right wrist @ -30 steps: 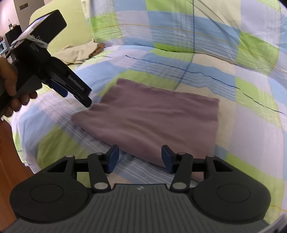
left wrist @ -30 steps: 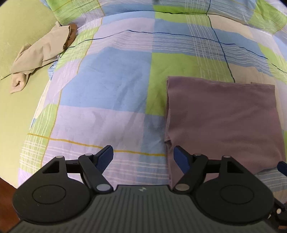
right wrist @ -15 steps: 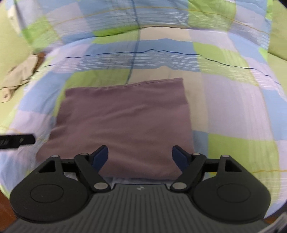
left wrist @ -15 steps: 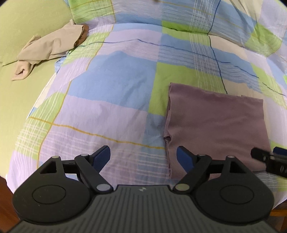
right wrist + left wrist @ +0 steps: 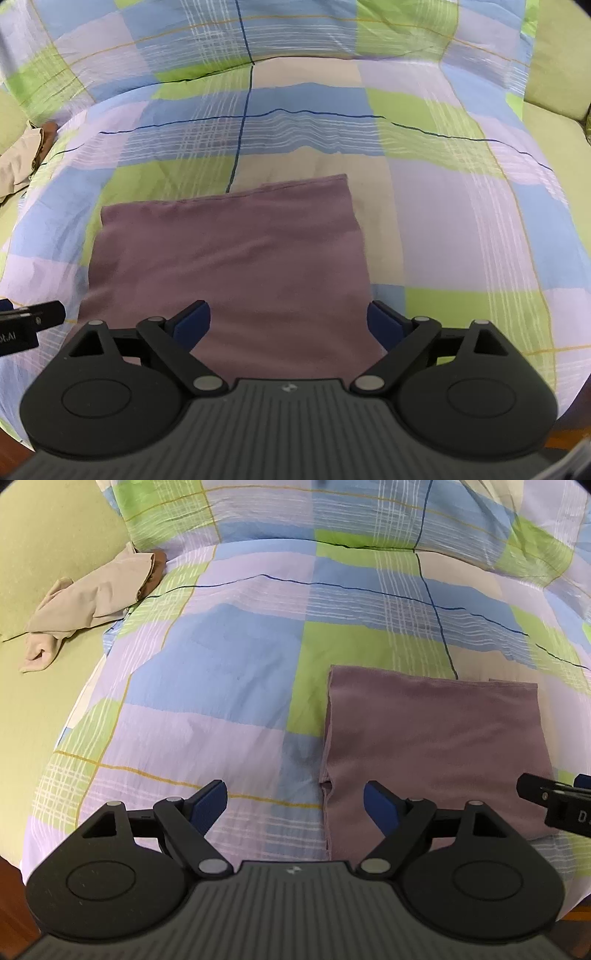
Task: Fold clothes
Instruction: 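Move both open tools over the folded lilac top's edge, then pinch the folded top's edge with the left tool while the right tool pinches beside it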
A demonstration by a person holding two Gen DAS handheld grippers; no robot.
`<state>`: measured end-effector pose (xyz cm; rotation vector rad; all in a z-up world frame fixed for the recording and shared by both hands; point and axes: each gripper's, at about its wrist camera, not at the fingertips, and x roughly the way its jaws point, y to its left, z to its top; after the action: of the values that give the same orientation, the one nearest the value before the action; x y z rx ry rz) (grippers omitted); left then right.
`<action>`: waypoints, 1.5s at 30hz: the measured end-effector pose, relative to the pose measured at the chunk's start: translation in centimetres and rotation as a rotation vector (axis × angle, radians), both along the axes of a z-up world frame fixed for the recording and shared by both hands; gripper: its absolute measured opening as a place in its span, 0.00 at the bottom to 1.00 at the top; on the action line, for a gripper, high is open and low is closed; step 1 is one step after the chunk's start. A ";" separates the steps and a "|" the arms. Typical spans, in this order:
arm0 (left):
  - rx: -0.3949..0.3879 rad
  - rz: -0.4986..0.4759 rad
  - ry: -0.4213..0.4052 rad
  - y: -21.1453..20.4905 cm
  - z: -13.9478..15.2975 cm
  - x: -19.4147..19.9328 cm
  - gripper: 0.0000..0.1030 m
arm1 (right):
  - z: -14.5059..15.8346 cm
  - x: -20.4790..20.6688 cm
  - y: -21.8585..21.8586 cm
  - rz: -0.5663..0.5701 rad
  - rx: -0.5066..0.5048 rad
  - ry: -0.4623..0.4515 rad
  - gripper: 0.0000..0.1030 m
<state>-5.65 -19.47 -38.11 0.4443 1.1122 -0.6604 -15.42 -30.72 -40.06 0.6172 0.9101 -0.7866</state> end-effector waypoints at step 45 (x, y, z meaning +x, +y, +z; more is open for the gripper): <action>-0.095 0.155 0.363 5.1 -3.1 6.4 0.82 | -4.4 8.2 16.8 1.040 -0.598 0.057 0.25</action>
<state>0.79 -14.39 -41.20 0.1561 1.4358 -0.6688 -7.21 -13.90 -44.43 -0.4145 0.8420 -0.0934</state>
